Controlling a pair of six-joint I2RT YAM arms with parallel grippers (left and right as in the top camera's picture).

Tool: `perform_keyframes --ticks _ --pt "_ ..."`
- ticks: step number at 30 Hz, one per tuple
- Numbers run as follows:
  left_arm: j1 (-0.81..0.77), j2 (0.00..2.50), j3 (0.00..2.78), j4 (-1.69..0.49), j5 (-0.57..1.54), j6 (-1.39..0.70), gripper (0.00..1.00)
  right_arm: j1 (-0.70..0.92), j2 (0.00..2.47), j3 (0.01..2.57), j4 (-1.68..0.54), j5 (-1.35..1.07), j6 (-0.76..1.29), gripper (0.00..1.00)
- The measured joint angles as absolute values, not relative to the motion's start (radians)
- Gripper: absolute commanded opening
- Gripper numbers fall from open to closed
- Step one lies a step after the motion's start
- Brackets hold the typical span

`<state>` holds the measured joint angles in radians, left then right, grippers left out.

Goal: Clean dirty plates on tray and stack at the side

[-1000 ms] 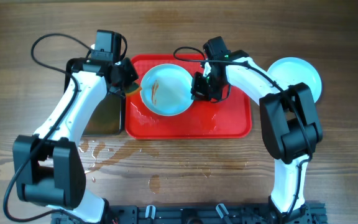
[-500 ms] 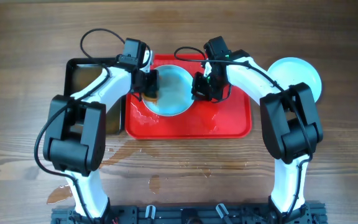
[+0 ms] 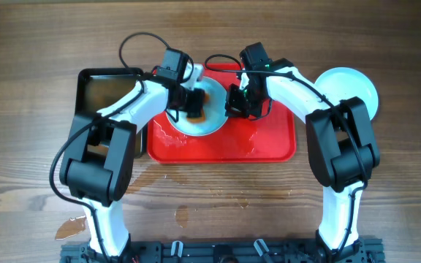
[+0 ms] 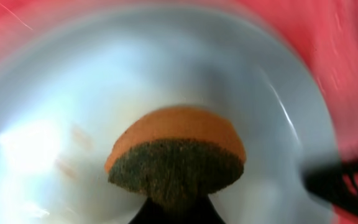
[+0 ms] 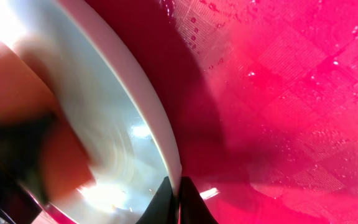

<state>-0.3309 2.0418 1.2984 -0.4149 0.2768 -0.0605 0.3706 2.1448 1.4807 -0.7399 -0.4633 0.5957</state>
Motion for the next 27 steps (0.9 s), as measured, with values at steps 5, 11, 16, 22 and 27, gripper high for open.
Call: perform_keyframes --ticks 5,11,16,22,27 --pt "-0.310 2.051 1.303 -0.355 0.053 -0.150 0.04 0.371 2.145 1.481 -0.736 -0.463 0.582 0.04" --pt "-0.299 2.017 1.335 -0.749 0.175 -0.177 0.04 0.371 2.145 1.481 -0.735 -0.463 0.578 0.04" --pt "-0.301 2.041 1.307 -0.698 0.472 0.007 0.04 0.371 2.145 1.481 -0.736 -0.463 0.574 0.05" --pt "-0.310 2.056 1.297 -0.481 0.450 0.044 0.04 0.371 2.145 1.481 -0.735 -0.463 0.571 0.04" --pt "-0.315 2.061 1.316 -0.422 0.239 -0.095 0.04 0.371 2.145 1.481 -0.735 -0.463 0.571 0.04"
